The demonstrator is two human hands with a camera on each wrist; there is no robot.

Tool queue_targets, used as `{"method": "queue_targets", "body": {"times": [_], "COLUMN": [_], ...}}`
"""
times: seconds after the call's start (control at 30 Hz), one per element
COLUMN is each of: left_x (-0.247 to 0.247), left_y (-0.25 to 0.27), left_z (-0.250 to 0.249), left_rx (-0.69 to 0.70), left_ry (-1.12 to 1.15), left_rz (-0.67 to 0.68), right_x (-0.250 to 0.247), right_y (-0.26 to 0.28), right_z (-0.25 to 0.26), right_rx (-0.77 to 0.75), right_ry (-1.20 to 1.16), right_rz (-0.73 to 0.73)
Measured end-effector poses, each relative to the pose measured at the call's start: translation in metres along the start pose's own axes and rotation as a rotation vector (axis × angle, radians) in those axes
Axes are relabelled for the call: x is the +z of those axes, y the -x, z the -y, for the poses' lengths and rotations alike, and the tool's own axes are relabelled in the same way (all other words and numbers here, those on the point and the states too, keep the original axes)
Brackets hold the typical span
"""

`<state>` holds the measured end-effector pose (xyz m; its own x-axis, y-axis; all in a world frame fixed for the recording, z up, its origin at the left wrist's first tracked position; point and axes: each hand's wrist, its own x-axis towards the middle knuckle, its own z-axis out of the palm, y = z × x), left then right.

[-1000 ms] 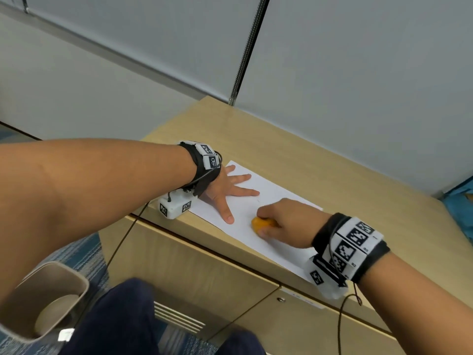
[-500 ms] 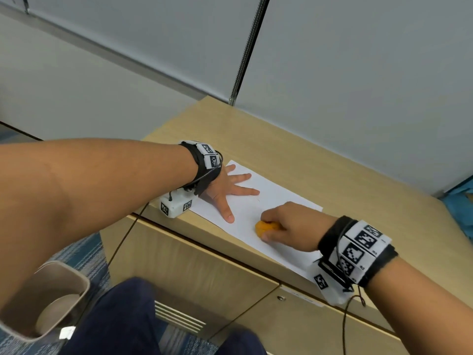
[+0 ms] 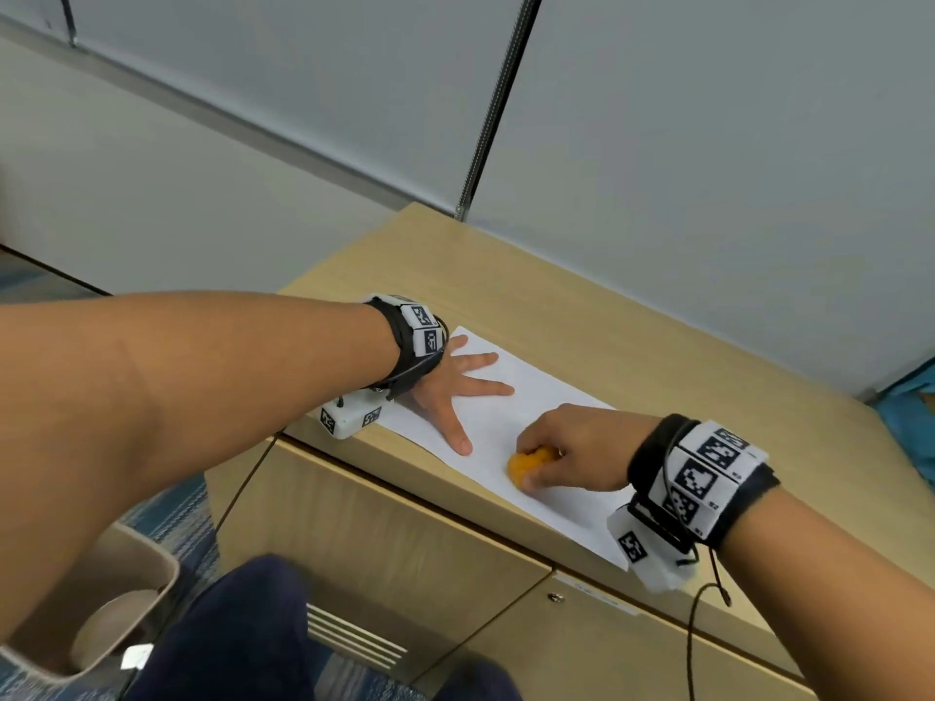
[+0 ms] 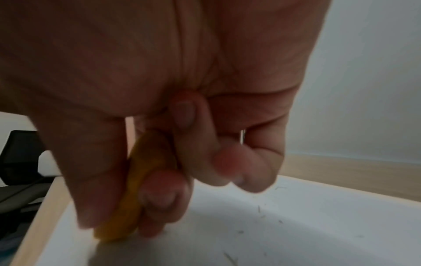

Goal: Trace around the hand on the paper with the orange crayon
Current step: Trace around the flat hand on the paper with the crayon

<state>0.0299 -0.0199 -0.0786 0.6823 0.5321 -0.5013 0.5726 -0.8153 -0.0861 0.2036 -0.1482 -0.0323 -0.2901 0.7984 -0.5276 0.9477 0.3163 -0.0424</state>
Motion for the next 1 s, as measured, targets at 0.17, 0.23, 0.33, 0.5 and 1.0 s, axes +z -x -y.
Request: {"method": "queue_targets", "body": {"times": [0.17,0.23,0.33,0.5,1.0], "left_x": [0.003,0.001,0.000,0.000,-0.003], "left_y": [-0.003,-0.001,0.000,0.001,0.007], "left_z": [0.001,0.001,0.001,0.000,-0.002], "left_rx": [0.000,-0.002,0.004,0.012,0.004], "left_ry": [-0.022,-0.014,0.000,-0.009,-0.002], "left_rz": [-0.008,-0.001,-0.003,-0.014,-0.002], "right_x": [0.001,0.007,0.010,-0.003,0.009], "right_y": [-0.027,-0.027,-0.007,-0.007,-0.014], "right_z": [0.000,0.000,0.003,0.011,0.006], "right_rx": [0.049,0.042,0.016,0.020,0.080], "right_ry": [-0.047,-0.036,-0.050,0.046,-0.108], "right_rz": [-0.294,-0.270,-0.096,-0.092,-0.263]}}
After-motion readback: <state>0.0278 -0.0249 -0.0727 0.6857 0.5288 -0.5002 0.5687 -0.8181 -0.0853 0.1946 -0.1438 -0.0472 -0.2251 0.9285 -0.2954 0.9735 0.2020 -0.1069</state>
